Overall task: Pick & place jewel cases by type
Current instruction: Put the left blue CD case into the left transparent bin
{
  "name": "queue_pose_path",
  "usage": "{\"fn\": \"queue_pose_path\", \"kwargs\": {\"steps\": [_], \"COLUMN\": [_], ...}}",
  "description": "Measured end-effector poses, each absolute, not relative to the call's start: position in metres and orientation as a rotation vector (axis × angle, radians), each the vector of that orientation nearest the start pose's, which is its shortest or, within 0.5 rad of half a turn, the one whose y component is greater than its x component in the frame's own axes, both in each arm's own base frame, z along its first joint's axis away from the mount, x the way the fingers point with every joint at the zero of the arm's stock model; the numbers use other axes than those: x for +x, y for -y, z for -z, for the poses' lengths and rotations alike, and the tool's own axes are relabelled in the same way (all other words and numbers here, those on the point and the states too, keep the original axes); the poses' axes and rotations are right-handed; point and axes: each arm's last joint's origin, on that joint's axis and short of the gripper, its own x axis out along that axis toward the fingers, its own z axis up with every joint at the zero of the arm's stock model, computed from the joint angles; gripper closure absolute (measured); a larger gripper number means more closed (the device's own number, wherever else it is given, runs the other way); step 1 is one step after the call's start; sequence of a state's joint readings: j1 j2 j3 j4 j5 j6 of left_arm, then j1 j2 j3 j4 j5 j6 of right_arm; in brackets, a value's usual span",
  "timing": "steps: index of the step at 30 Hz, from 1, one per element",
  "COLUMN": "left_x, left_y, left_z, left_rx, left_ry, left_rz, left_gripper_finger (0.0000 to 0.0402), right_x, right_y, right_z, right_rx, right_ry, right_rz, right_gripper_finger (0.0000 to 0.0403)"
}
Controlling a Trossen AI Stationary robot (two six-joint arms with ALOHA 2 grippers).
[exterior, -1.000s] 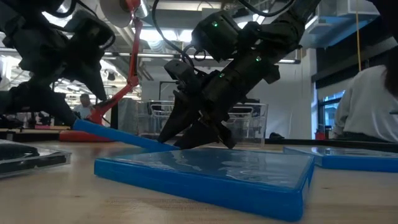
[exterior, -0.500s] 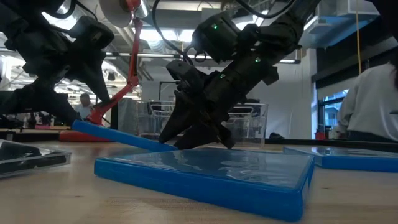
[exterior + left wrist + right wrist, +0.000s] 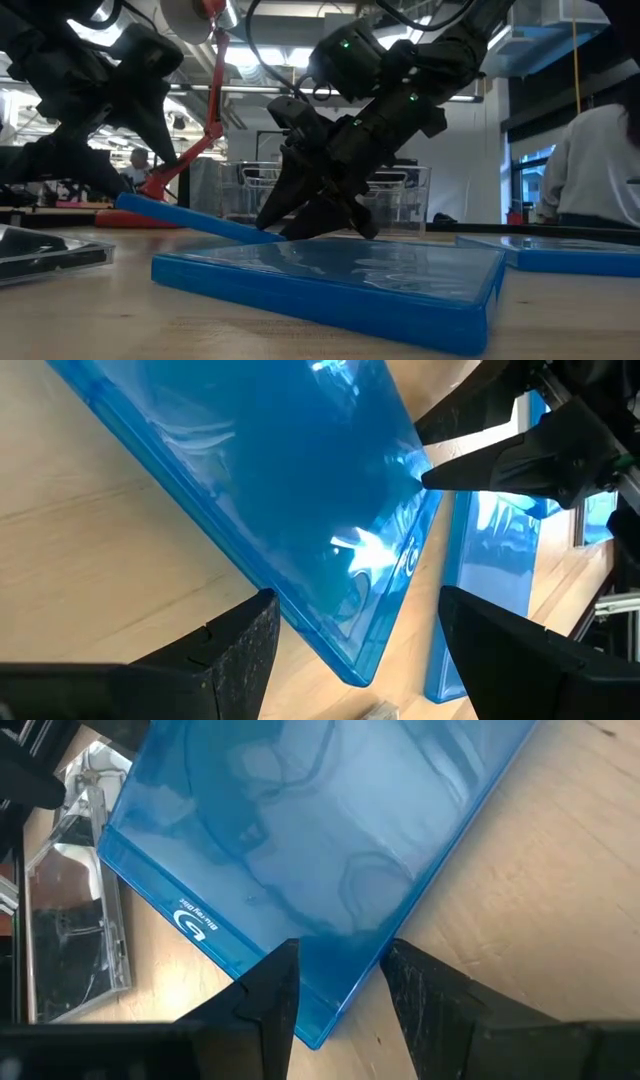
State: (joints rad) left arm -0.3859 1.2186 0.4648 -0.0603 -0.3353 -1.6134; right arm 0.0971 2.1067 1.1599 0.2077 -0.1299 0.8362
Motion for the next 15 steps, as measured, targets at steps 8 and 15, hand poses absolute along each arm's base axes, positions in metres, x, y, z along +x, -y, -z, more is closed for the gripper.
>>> {"fn": "queue_pose_path", "kwargs": {"steps": [8, 15], "left_x": [0.2041, 0.2052], "left_y": [0.0725, 0.0733], "left_z": [-0.1607, -0.1619], "left_rx": [-1.212, -1.222], "left_ry": [-0.587, -0.587], "left_rz": [-0.508, -0.485], "left_gripper_finger": [0.0137, 0.0137], "right_x": [0.4131, 0.4128], "right_y": [-0.0455, -0.0458], "right_z": [-0.1001, -0.0999], "right_rx": [0.796, 0.801], "right_ry": [-0.844, -0.849], "right_rz": [0.046, 0.043], "right_gripper_finger": [0.0248, 0.0248]}}
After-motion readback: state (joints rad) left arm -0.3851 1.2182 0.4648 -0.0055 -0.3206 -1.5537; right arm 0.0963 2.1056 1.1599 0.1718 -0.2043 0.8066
